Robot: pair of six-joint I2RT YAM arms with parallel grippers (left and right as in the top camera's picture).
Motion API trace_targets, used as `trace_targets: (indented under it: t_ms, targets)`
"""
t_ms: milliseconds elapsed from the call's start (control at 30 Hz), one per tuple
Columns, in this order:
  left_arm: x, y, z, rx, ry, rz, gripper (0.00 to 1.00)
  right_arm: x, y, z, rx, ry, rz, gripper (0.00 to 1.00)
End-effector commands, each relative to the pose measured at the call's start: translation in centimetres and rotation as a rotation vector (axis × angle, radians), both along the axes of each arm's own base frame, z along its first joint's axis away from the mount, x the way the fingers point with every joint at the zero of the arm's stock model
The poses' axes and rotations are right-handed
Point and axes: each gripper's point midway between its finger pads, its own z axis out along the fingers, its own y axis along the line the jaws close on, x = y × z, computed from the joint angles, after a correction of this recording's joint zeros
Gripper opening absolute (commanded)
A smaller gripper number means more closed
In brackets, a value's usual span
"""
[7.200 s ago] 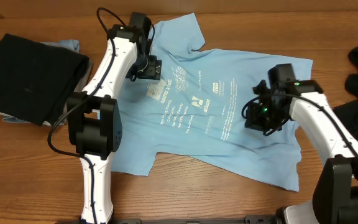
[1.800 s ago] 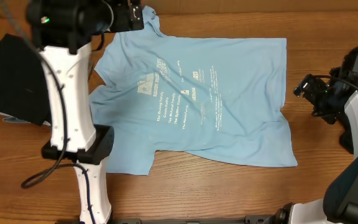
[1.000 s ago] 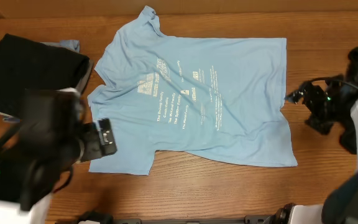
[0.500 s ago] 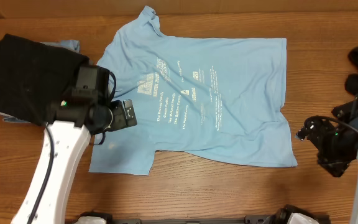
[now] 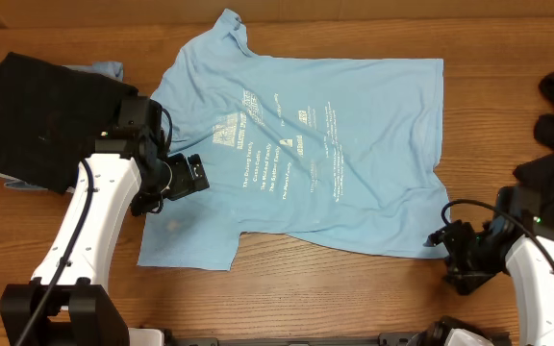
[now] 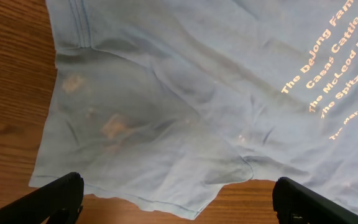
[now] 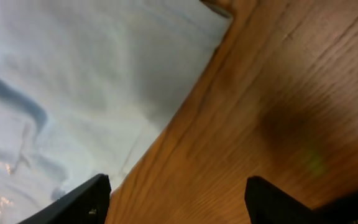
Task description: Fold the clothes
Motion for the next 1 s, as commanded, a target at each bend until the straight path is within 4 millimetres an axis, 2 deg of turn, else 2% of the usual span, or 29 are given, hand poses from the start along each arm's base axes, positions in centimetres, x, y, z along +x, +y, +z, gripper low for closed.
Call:
trace_targets:
  t_ms: [0, 300, 467, 533, 567, 600, 667, 767, 833, 967]
  targets:
    - [-0.1, -0.1, 0.1, -0.011, 0.000, -0.001, 1.00, 0.0, 0.0, -1.7, 0.003, 0.005, -0.058, 0.72]
    - [0.0, -0.1, 0.1, -0.010, -0.002, 0.000, 1.00, 1.9, -1.3, -5.7, -0.018, 0.036, -0.053, 0.74]
    - [0.1, 0.1, 0.1, -0.004, -0.002, 0.024, 1.00, 2.6, -0.8, -7.1, -0.017, 0.040, -0.007, 0.71]
    - [0.1, 0.0, 0.1, -0.006, -0.002, 0.036, 1.00, 2.7, -0.3, -7.1, -0.019, 0.037, 0.021, 0.64]
    - [0.1, 0.0, 0.1, -0.007, -0.001, 0.042, 1.00, 2.7, 0.1, -7.1, -0.024, 0.039, 0.045, 0.57]
    - [0.0, 0.0, 0.1, -0.006, 0.001, 0.042, 1.00, 2.6, 0.3, -7.1, -0.030, 0.043, 0.062, 0.54]
    - [-0.1, 0.4, 0.0, 0.014, 0.005, 0.045, 1.00, 2.5, 0.7, -7.2, -0.045, 0.048, 0.102, 0.41]
    - [0.0, 2.0, -0.1, 0.090, 0.003, 0.066, 1.00, 2.5, 1.1, -7.2, -0.052, 0.048, 0.137, 0.15]
    - [-0.2, 2.7, -0.1, 0.088, 0.014, 0.100, 1.00, 2.5, 1.1, -7.2, -0.052, 0.048, 0.139, 0.05]
    - [-0.2, 3.2, 0.0, 0.028, 0.020, 0.155, 1.00, 2.5, 1.1, -7.2, -0.052, 0.046, 0.146, 0.04]
